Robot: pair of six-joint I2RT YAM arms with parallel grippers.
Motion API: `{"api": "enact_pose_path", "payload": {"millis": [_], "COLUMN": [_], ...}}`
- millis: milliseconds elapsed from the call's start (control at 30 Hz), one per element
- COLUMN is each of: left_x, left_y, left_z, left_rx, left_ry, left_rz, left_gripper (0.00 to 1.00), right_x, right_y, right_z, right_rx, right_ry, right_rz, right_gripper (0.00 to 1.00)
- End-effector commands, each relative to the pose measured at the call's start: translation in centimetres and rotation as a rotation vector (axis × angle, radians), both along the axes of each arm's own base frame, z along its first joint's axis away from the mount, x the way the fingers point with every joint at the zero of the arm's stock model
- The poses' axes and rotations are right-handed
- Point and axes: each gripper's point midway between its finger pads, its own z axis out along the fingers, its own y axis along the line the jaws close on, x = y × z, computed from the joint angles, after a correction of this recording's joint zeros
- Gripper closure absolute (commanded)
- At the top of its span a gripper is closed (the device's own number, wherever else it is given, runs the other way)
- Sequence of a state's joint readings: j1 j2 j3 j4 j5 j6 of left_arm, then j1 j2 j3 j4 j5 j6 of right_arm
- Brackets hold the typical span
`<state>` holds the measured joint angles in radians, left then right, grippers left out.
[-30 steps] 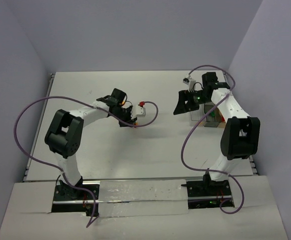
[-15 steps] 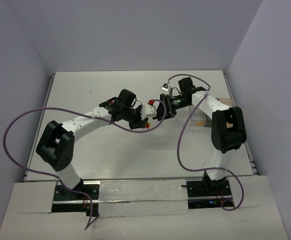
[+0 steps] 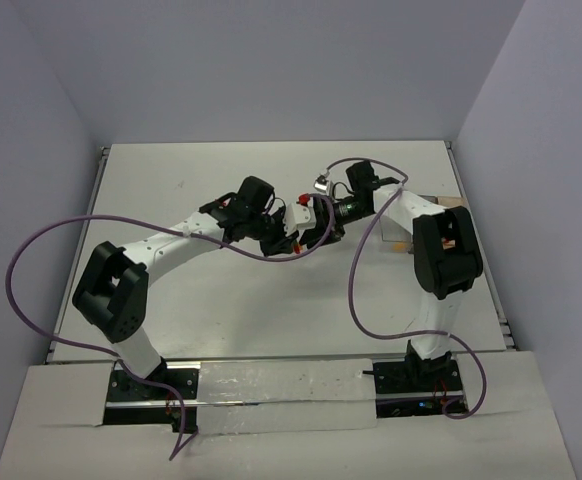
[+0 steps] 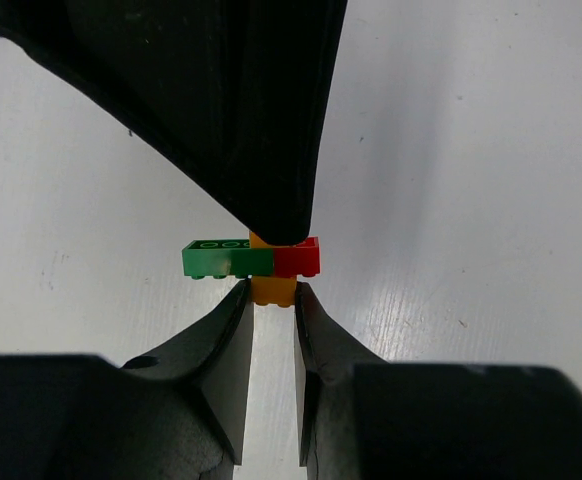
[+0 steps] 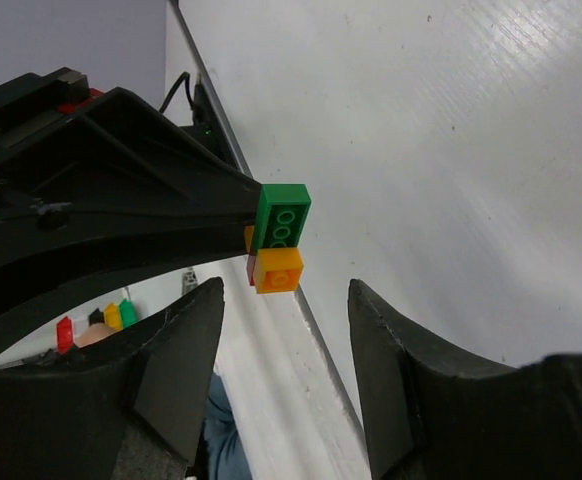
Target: Sort the legos into containers by color
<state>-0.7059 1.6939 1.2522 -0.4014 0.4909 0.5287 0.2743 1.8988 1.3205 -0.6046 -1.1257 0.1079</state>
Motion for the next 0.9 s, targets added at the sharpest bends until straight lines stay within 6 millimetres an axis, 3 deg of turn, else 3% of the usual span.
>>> {"api": "enact_pose_path", "payload": {"millis": [0,167,567,867], "left_x": [1.0,0.9,0.9,1.0], "left_y": [-1.5,-1.6,-1.7,-1.5], "left_z": [3.8,3.7,3.4,2.8], "left_rx": [-0.081,-0.08,-0.081,-0.068], "left_ry": [-0.069,-0.067,-0.069,-0.071], "left_rz": [0.004,0.003,0.007,0.012], "left_gripper": [1.0,1.0,1.0,1.0], "right_x": [0.3,0.1,-0.4,-0.5], "right_y": [0.7,1.1,1.4,1.1], "right_z": [0.6,1.0,1.3,1.4], "right_rx": [0.046,0.088,0.155,0.155], "right_ry": [-0.005,0.017,0.077,0.068], "right_rz": [0.02,0.038,0.065,0.061], "right_gripper": [0.45,0.58,0.75,1.0]}}
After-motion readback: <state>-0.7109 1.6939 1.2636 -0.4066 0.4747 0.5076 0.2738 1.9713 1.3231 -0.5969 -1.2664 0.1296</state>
